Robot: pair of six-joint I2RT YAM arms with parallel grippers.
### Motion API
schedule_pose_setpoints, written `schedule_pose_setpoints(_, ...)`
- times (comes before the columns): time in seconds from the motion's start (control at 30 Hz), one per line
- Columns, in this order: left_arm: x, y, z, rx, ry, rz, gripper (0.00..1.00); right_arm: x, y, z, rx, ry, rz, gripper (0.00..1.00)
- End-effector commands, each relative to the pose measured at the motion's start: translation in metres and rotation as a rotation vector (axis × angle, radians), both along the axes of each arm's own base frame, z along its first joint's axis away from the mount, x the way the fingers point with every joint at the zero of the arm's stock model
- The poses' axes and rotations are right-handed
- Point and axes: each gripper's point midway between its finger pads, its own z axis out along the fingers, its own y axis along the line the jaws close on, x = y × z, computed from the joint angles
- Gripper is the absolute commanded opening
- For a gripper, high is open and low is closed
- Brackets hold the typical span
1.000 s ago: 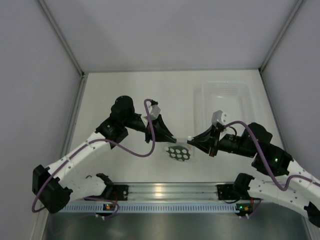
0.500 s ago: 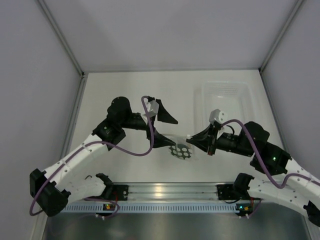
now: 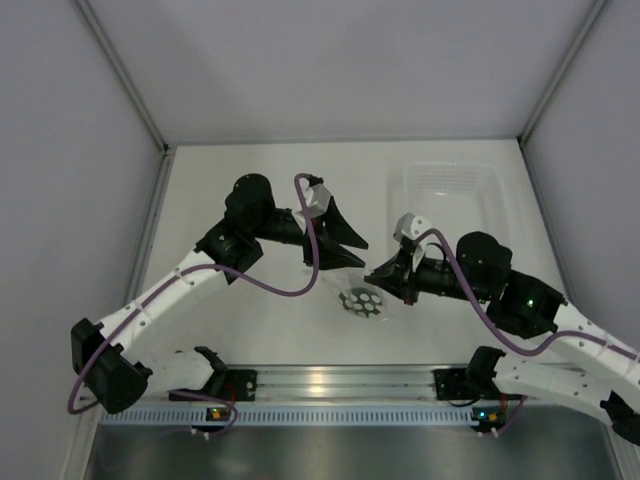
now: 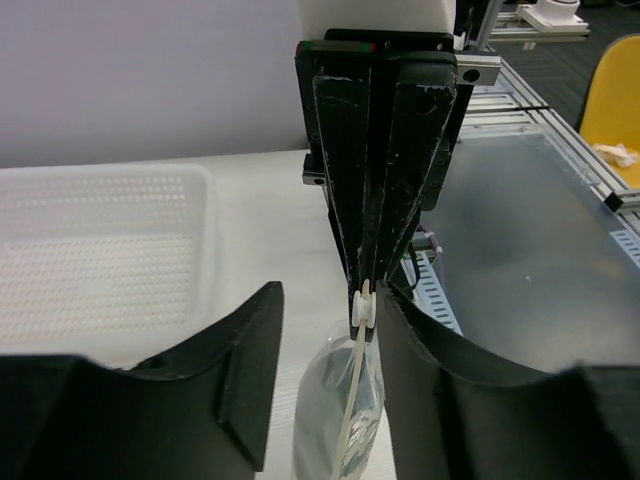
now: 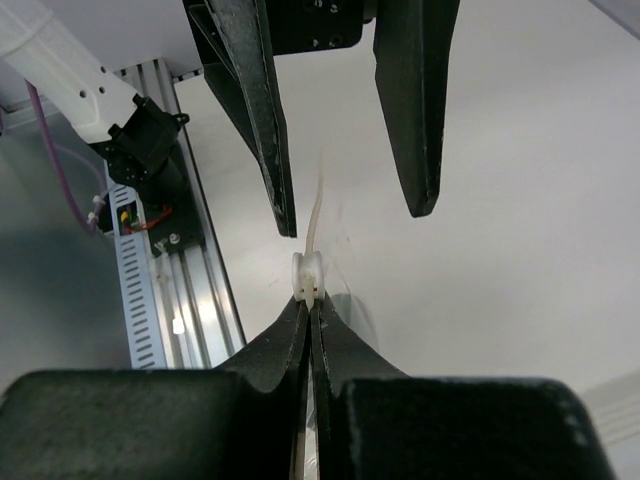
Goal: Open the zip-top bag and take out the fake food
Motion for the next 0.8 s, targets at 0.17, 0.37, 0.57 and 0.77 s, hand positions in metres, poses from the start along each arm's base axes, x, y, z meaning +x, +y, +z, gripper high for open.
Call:
schedule_pose_setpoints(0.17, -0.016, -0.003, 0.001, -0.003, -0.006, -0.116, 0.45, 0.006, -0.003, 0.029, 0.030, -0.093, -0.011, 0.00)
schedule_pose_setpoints(0.37, -0.021, -0.004, -0.009, 0.019, 0.023, -0.172, 0.40, 0.011, -0.002, 0.025, 0.009, -0.096, -0.022, 0.00)
schedule_pose_setpoints(0.57, -0.020, -0.006, -0.015, 0.027, 0.032, -0.160, 0.37, 0.009, -0.002, 0.030, 0.020, -0.105, -0.015, 0.00)
schedule_pose_setpoints(0.77, -0.019, -0.006, -0.018, 0.030, 0.031, -0.155, 0.36, 0.009, -0.002, 0.031, 0.024, -0.107, -0.017, 0.00)
